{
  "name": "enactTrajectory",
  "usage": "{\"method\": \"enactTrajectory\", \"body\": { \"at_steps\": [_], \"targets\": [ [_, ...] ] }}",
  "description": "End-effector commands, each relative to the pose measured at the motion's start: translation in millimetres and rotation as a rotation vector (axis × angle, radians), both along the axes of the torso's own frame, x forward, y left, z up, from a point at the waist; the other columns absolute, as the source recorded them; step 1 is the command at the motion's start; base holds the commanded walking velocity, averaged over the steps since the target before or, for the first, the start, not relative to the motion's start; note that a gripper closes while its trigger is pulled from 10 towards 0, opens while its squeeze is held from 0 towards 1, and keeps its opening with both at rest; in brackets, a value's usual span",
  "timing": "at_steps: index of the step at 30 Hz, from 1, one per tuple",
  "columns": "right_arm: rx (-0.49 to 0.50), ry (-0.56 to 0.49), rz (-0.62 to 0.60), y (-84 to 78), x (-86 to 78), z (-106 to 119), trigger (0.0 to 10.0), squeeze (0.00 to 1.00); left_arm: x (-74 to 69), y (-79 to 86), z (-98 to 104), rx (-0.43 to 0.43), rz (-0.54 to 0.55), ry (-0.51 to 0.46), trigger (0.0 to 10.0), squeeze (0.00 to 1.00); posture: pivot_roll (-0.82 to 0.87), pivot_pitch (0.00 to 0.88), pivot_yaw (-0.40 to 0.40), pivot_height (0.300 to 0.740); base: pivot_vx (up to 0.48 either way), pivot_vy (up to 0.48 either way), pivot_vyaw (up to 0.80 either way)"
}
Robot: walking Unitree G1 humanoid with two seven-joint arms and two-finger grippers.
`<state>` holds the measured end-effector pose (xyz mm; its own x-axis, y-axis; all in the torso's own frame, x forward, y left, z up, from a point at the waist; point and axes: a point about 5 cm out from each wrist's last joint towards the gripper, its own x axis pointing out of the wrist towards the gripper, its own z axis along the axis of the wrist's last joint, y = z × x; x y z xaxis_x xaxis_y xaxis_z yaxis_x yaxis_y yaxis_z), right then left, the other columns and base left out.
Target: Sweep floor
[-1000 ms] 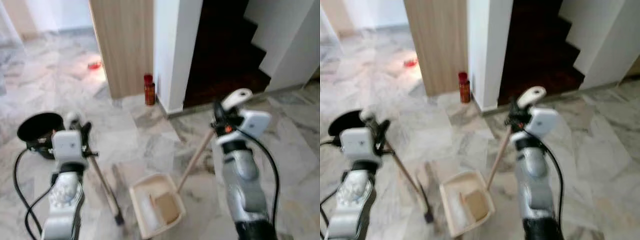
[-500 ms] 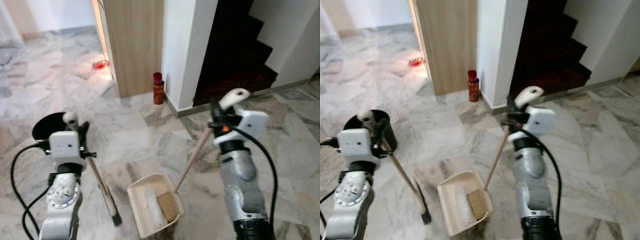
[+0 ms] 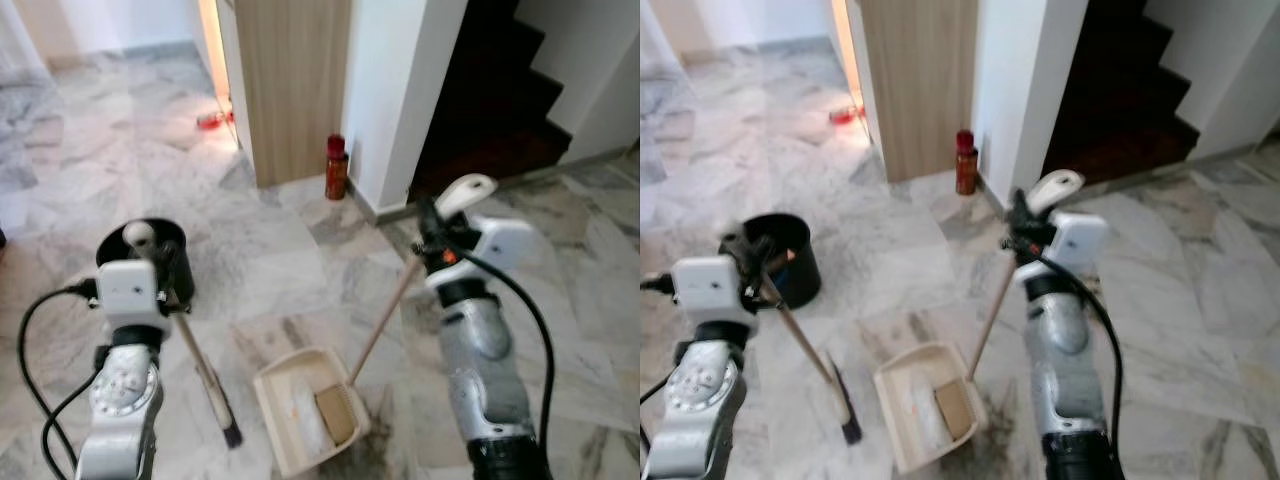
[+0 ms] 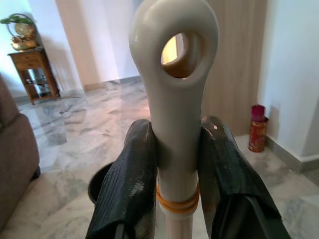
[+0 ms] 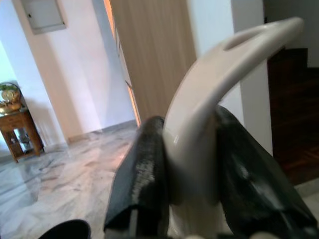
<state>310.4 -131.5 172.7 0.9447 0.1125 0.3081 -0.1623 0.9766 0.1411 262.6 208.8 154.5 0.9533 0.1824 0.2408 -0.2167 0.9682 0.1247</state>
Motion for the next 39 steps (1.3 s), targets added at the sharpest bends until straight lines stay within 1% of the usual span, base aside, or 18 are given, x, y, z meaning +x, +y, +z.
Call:
{"method": "enactTrajectory", "body": {
  "at_steps": [1, 24, 30, 34, 37, 39],
  "targets": [
    [0.049, -0.058, -0.003, -2.6, -1.0, 13.5, 10.0, 0.00, 0.0, -3.4, 10.4, 0.032, -0.009, -0.044, 10.0, 0.00, 0.01, 0.079, 0.020, 0.740, 0.000, 0.405, 0.00],
    [0.071, -0.067, -0.004, -2.5, -1.1, 16.4, 10.0, 0.00, 0.1, -4.1, 11.0, 0.031, -0.006, -0.043, 10.0, 0.00, 0.02, 0.091, 0.017, 0.740, 0.000, 0.398, 0.00],
    [0.085, -0.073, -0.004, -2.6, -1.2, 17.4, 10.0, 0.00, 0.0, -4.0, 11.3, 0.032, -0.005, -0.045, 10.0, 0.00, 0.02, 0.089, 0.018, 0.740, 0.000, 0.282, 0.00],
    [0.095, -0.072, 0.001, -2.3, -1.3, 17.5, 10.0, 0.00, 0.0, -4.0, 11.3, 0.031, -0.004, -0.045, 10.0, 0.00, 0.02, 0.089, 0.018, 0.740, 0.000, 0.000, 0.00],
    [0.096, -0.072, 0.002, -1.9, -1.5, 17.4, 10.0, 0.00, -0.1, -3.7, 11.2, 0.030, -0.003, -0.044, 10.0, 0.00, 0.02, 0.086, 0.018, 0.740, 0.000, 0.480, 0.00],
    [0.076, -0.069, 0.001, -1.2, -1.2, 17.3, 10.0, 0.00, -0.1, -3.5, 11.5, 0.030, -0.003, -0.046, 10.0, 0.00, 0.02, 0.086, 0.018, 0.740, 0.000, 0.480, 0.00]
  ]
}}
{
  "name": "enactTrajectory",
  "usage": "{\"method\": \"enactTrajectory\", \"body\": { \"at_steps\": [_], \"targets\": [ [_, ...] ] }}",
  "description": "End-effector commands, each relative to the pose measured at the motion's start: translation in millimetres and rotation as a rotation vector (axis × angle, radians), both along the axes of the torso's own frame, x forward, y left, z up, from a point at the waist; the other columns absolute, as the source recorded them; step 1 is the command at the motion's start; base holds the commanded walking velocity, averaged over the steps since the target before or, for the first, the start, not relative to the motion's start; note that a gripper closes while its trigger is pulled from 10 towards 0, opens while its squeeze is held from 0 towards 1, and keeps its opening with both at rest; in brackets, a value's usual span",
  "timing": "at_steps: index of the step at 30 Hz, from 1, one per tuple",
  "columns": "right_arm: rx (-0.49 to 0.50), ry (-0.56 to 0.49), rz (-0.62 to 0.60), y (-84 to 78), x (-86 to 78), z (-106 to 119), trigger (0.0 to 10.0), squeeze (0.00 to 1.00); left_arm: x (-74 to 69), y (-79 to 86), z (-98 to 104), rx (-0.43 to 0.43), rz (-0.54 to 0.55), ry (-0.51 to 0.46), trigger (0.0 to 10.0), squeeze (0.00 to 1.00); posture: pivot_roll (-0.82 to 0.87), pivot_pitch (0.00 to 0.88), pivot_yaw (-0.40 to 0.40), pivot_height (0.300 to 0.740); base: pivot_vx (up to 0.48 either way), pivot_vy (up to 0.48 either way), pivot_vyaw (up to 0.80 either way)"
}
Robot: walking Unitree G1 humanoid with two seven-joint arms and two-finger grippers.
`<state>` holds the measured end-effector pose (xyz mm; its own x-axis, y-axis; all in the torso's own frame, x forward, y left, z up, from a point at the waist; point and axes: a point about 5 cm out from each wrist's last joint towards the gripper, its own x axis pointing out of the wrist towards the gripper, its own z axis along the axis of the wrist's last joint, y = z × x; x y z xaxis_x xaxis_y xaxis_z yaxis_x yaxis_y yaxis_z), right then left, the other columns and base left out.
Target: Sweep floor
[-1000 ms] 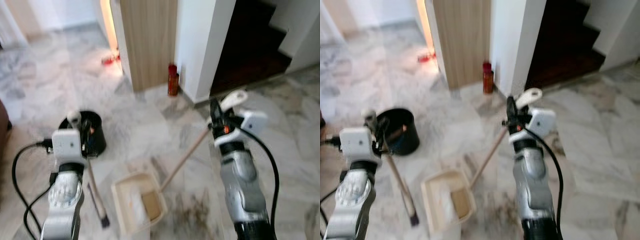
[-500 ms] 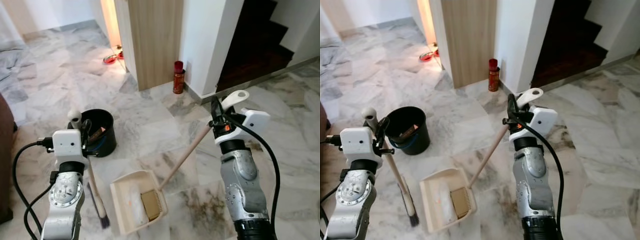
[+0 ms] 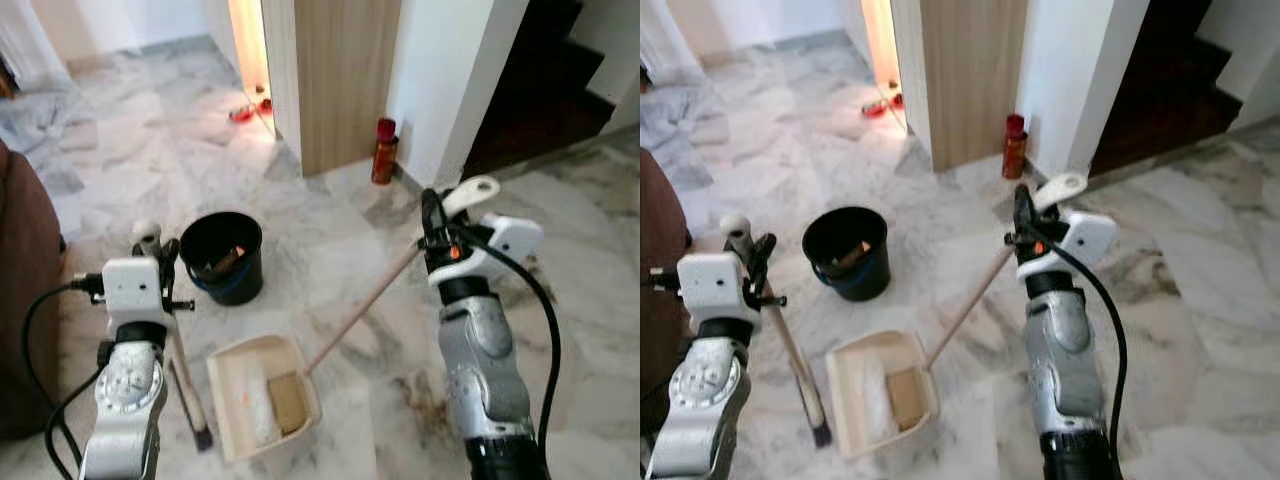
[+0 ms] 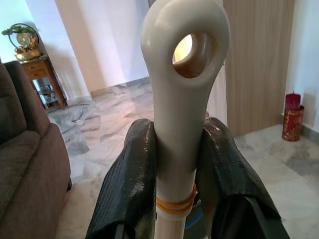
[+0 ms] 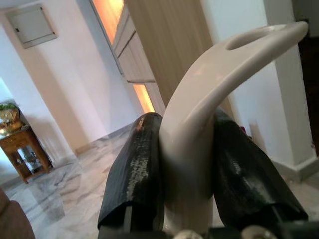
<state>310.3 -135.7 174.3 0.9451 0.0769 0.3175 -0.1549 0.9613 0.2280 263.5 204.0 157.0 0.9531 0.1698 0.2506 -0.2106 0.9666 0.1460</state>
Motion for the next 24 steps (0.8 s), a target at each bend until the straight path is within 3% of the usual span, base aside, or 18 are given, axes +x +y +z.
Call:
{"method": "enactTrajectory", "body": {
  "at_steps": [1, 7, 19, 24],
  "targets": [
    [-0.016, -0.071, 0.006, 3.0, -1.1, 15.9, 10.0, 0.00, -1.1, 1.4, 9.0, 0.007, 0.003, -0.041, 10.0, 0.00, 0.02, 0.086, 0.018, 0.740, 0.000, 0.382, 0.00],
    [-0.013, -0.073, 0.011, 3.5, -1.2, 16.3, 10.0, 0.00, -1.0, 1.0, 10.2, 0.015, 0.003, -0.049, 10.0, 0.00, 0.02, 0.086, 0.019, 0.740, 0.000, 0.000, 0.79],
    [0.020, -0.086, 0.015, 4.1, 0.1, 21.9, 10.0, 0.00, -0.5, 1.1, 9.0, 0.011, 0.002, -0.038, 10.0, 0.00, 0.02, 0.092, 0.019, 0.740, 0.000, 0.000, 0.00],
    [0.045, -0.166, 0.006, 2.7, 1.0, 44.7, 10.0, 0.00, 0.1, 0.7, 8.6, 0.014, 0.000, -0.032, 10.0, 0.00, 0.02, 0.092, 0.020, 0.740, 0.000, 0.000, 0.00]
  ]
}}
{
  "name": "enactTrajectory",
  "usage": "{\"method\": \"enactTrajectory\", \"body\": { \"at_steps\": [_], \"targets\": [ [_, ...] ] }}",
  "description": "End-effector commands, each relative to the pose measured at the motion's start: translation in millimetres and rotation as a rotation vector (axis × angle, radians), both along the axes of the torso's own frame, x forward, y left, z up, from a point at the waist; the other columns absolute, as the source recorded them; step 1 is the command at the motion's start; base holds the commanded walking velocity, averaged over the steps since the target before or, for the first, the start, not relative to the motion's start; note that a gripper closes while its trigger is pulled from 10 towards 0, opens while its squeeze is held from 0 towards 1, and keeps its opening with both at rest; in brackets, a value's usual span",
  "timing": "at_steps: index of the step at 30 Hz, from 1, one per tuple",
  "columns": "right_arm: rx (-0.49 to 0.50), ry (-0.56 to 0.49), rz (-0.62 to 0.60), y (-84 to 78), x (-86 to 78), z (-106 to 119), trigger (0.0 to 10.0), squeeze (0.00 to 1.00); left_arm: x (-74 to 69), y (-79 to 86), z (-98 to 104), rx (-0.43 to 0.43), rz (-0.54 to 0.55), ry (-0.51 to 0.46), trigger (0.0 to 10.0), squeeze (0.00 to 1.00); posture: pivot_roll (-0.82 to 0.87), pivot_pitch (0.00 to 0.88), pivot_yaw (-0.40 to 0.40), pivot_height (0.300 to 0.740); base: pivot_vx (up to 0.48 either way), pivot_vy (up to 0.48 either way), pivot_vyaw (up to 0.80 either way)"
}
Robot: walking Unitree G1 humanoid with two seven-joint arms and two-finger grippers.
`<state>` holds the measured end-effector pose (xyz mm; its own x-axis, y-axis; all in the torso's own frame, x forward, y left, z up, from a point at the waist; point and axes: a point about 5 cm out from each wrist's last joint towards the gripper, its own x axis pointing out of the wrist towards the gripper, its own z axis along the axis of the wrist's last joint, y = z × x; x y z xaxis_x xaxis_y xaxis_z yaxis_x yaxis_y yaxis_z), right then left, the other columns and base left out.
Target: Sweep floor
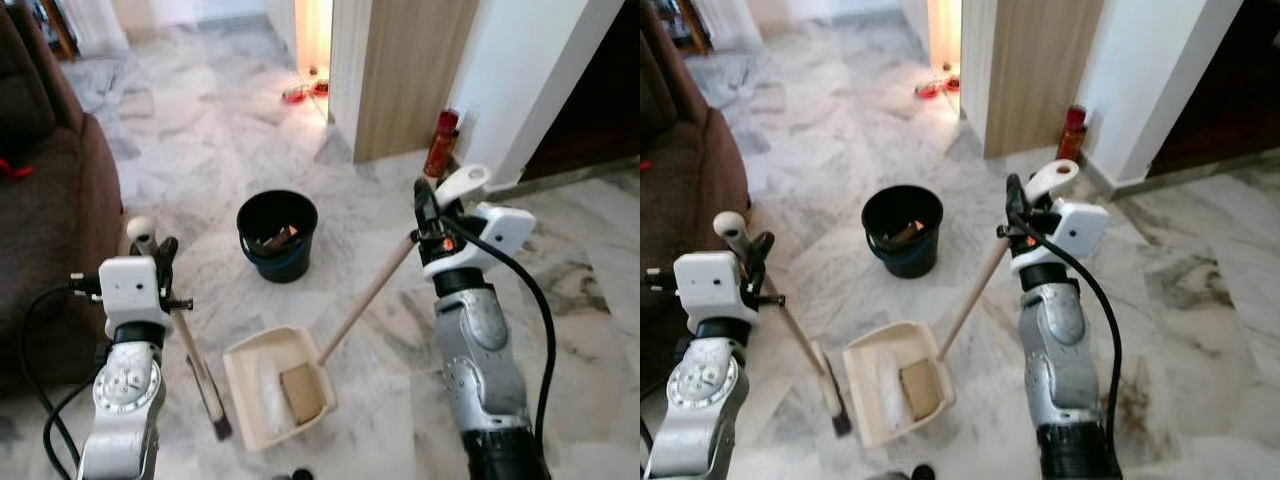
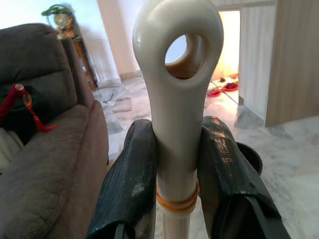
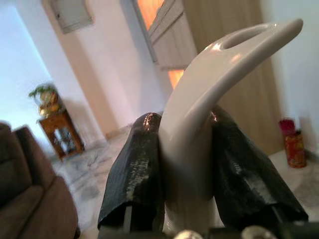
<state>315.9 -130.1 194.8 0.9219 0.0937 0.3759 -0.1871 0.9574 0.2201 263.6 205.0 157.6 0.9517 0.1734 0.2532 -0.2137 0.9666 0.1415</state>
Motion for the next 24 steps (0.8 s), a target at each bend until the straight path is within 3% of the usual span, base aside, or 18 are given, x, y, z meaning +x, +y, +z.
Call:
{"method": "enactTrajectory", "body": {
  "at_steps": [1, 12, 24],
  "targets": [
    [0.047, -0.115, -0.013, -3.0, -4.5, 27.7, 10.0, 0.00, 0.1, -0.5, 8.0, 0.019, -0.004, -0.029, 10.0, 0.00, 0.02, 0.092, 0.020, 0.740, 0.000, 0.000, 0.00],
    [0.090, -0.204, -0.053, -6.5, -4.4, 52.1, 10.0, 0.00, 0.1, -1.6, 9.9, 0.039, -0.009, -0.036, 10.0, 0.00, 0.03, 0.092, 0.021, 0.740, 0.000, 0.000, 0.00],
    [0.075, -0.215, -0.033, -3.1, -5.6, 55.5, 10.0, 0.00, -0.8, -1.3, 8.8, 0.041, -0.002, -0.035, 10.0, 0.00, 0.02, 0.073, 0.022, 0.740, 0.294, 0.000, 0.08]
  ]
}}
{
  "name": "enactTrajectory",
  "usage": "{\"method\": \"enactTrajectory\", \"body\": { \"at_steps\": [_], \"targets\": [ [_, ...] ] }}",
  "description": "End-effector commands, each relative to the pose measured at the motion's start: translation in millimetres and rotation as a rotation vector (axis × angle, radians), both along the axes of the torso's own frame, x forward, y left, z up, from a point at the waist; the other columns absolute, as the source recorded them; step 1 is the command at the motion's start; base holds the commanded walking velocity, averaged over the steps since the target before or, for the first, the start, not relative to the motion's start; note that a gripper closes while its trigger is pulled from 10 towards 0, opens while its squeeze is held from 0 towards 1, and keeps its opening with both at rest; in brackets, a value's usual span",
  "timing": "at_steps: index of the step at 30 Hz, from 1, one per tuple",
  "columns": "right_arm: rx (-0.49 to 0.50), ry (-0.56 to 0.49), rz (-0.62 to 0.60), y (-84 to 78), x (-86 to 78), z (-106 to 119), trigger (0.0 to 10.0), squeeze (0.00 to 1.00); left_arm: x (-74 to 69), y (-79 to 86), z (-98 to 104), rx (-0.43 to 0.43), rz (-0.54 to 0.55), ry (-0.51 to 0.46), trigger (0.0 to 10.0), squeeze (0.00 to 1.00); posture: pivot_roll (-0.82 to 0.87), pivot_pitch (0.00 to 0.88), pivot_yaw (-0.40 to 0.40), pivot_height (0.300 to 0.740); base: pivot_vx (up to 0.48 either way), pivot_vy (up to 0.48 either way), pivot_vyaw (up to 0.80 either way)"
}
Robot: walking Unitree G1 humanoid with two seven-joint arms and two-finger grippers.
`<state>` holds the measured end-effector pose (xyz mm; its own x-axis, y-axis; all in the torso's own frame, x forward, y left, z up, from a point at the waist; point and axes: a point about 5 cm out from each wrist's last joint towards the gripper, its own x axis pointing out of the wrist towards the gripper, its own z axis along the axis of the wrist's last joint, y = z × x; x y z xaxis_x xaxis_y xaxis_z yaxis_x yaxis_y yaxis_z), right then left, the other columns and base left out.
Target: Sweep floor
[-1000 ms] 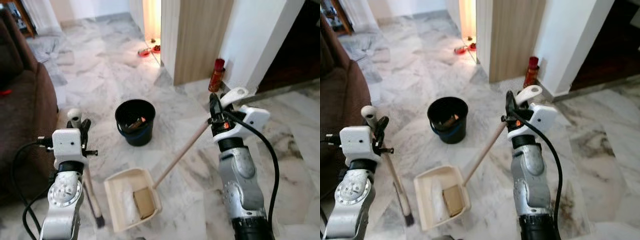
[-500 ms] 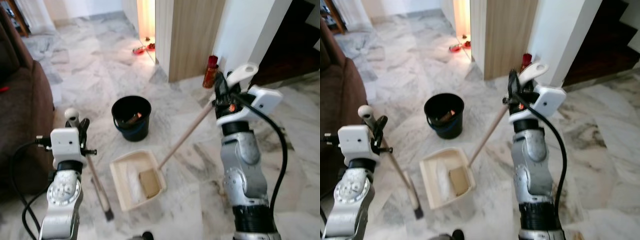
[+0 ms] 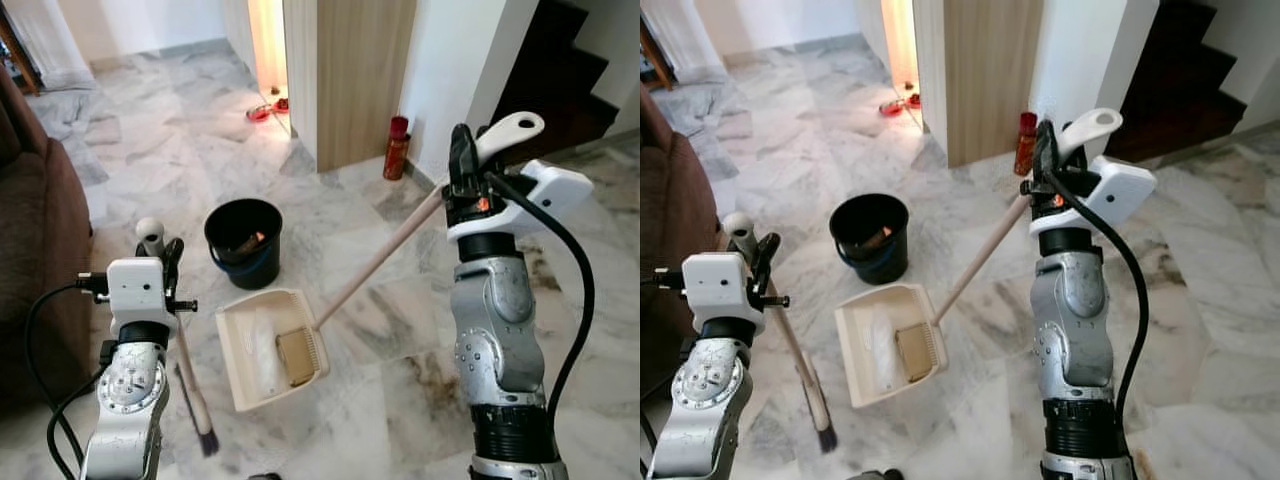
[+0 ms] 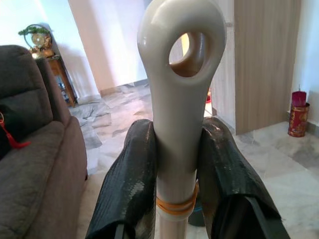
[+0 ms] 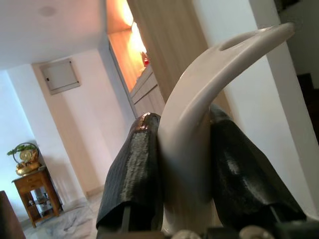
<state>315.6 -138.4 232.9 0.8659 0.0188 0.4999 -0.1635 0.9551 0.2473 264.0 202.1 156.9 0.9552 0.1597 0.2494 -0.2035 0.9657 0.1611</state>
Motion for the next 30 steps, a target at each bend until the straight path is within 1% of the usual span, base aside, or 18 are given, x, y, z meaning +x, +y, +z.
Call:
{"method": "enactTrajectory", "body": {
  "at_steps": [1, 4, 5, 10, 24, 28, 30],
  "targets": [
    [0.018, -0.082, 0.028, 5.8, -5.7, 17.3, 10.0, 0.00, -1.4, 1.6, 9.3, 0.023, 0.007, -0.043, 10.0, 0.00, 0.02, 0.068, 0.022, 0.740, 0.330, 0.000, 0.76],
    [0.020, -0.081, 0.034, 6.7, -6.0, 16.8, 10.0, 0.00, -1.6, 1.0, 8.9, 0.021, 0.006, -0.043, 10.0, 0.00, 0.03, 0.061, 0.021, 0.740, 0.330, 0.000, 0.70],
    [0.038, -0.074, 0.047, 7.3, -5.5, 16.2, 10.0, 0.00, -1.5, 1.2, 8.8, 0.021, 0.006, -0.043, 10.0, 0.00, 0.03, 0.057, 0.020, 0.740, 0.337, 0.000, 0.00],
    [0.042, -0.073, 0.048, 6.4, -5.0, 15.9, 10.0, 0.00, -1.5, 1.1, 8.4, 0.019, 0.006, -0.043, 10.0, 0.00, 0.02, 0.053, 0.020, 0.740, 0.337, 0.000, 0.00],
    [0.032, -0.079, 0.073, 9.8, -5.5, 17.8, 10.0, 0.00, -0.7, 0.4, 9.4, 0.018, 0.006, -0.052, 10.0, 0.00, 0.02, 0.029, 0.019, 0.740, 0.339, 0.000, 0.00],
    [0.026, -0.078, 0.078, 11.5, -5.3, 17.8, 10.0, 0.00, -0.7, 0.3, 9.6, 0.017, 0.005, -0.053, 10.0, 0.00, 0.03, 0.030, 0.018, 0.740, 0.342, 0.000, 0.76],
    [0.029, -0.076, 0.083, 12.0, -5.3, 17.5, 10.0, 0.00, -0.6, 0.5, 9.6, 0.017, 0.006, -0.053, 10.0, 0.00, 0.03, 0.030, 0.018, 0.740, 0.343, 0.000, 0.22]
  ]
}}
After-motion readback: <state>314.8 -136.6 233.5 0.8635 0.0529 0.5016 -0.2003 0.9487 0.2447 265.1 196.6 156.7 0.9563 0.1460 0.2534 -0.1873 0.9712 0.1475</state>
